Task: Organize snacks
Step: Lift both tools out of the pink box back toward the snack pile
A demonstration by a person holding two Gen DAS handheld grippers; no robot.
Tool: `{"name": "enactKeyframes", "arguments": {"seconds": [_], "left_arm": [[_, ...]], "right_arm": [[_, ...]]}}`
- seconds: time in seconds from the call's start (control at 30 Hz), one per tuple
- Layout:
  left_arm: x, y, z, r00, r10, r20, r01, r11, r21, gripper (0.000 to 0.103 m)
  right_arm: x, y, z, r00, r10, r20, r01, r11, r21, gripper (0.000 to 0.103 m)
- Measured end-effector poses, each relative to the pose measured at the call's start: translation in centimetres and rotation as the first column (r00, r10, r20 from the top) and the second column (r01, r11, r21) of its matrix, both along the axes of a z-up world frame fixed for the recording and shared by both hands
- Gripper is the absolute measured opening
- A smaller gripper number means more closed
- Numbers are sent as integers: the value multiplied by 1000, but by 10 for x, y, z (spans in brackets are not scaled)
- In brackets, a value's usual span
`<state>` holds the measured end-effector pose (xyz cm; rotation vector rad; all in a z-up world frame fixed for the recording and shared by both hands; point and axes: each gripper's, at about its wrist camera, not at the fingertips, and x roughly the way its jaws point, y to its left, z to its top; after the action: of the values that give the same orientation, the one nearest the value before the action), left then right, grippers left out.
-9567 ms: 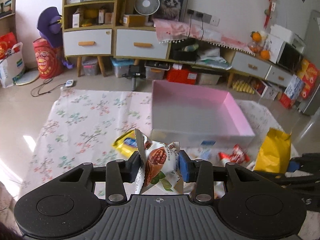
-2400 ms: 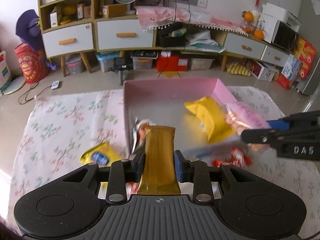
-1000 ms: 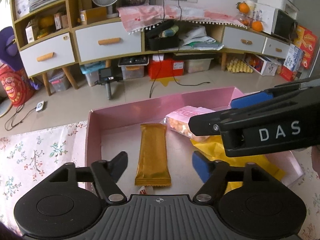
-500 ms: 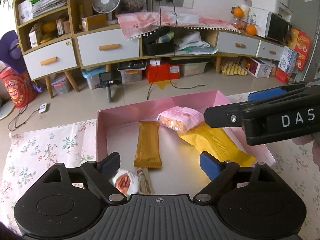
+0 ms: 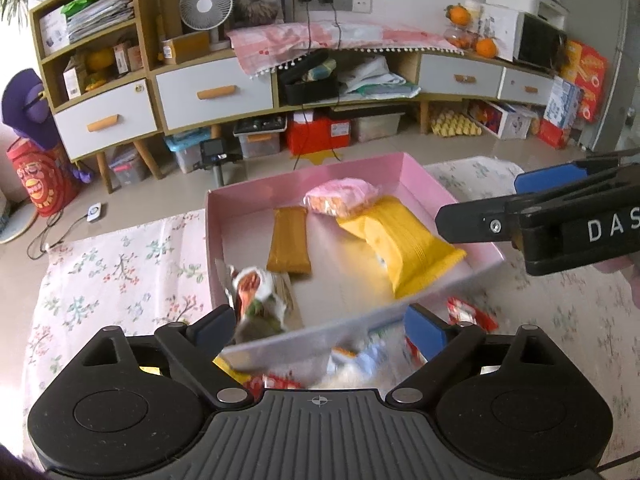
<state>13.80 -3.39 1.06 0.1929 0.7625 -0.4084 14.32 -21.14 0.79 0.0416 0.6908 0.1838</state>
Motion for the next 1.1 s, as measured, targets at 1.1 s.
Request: {"name": "enactKeyframes", "arguments": {"seconds": [1.1], "left_arm": [[-93, 40, -30, 982, -186, 46, 172, 963, 209, 98]], "right_arm": [[-94, 30, -45, 992, 125, 31, -117, 974, -195, 85]]}}
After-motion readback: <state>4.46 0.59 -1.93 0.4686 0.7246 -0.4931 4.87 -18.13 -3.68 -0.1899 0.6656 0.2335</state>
